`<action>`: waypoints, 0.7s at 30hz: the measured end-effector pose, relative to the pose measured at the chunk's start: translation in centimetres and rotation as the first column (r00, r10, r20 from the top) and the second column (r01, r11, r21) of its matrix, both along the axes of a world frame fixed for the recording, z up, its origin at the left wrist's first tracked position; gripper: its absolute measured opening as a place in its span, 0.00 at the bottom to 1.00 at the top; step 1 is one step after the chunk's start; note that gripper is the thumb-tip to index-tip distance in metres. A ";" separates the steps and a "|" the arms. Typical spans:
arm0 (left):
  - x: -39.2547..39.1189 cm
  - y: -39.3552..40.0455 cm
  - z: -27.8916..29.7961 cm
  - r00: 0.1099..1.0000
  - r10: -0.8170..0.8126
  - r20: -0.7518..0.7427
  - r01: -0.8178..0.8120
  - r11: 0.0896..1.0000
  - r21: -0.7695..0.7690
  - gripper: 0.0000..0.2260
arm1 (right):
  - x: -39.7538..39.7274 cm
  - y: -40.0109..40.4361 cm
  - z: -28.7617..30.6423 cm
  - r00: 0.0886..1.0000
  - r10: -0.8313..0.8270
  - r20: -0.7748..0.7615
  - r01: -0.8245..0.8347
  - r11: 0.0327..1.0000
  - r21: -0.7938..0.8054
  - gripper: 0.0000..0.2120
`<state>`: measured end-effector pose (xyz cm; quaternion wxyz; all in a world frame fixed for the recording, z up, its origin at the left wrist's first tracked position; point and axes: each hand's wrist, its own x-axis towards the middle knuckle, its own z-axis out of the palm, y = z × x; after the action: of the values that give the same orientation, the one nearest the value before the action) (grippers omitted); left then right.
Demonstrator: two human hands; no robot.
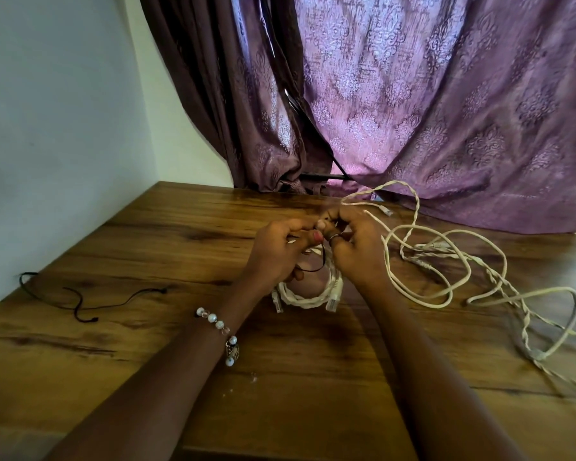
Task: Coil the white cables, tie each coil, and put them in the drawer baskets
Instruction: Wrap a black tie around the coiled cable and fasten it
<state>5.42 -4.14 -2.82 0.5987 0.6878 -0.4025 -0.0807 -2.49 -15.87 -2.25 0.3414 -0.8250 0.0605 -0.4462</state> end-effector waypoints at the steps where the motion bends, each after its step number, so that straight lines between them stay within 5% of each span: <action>1: 0.0 0.1 0.0 1.000 0.003 -0.014 -0.003 1.000 0.000 0.09 | -0.1 0.1 0.1 0.999 0.034 -0.002 -0.034 0.996 0.080 0.03; 6: -0.3 0.2 0.4 0.997 0.024 -0.068 -0.023 1.000 0.008 0.07 | -0.5 1.2 0.8 0.982 0.167 0.092 -0.191 0.888 0.418 0.09; 11: -0.4 0.4 0.4 0.993 0.025 -0.114 -0.022 0.999 0.034 0.09 | -1.1 0.1 2.2 0.941 0.123 0.315 -0.303 0.724 0.620 0.12; 17: -0.1 0.2 0.2 0.999 0.039 0.006 -0.039 0.998 0.049 0.09 | -2.4 -1.5 4.1 0.739 0.124 0.662 -0.631 0.469 0.618 0.12; 21: -0.2 -0.1 0.0 0.999 -0.032 -0.027 0.033 0.999 0.043 0.08 | -3.3 -3.5 4.6 0.695 -0.032 0.718 -0.626 0.463 0.627 0.13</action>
<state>5.24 -4.24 -2.80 0.5875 0.6929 -0.4039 -0.1080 -5.79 -19.41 2.33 0.7709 -0.3414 -0.0101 -0.5376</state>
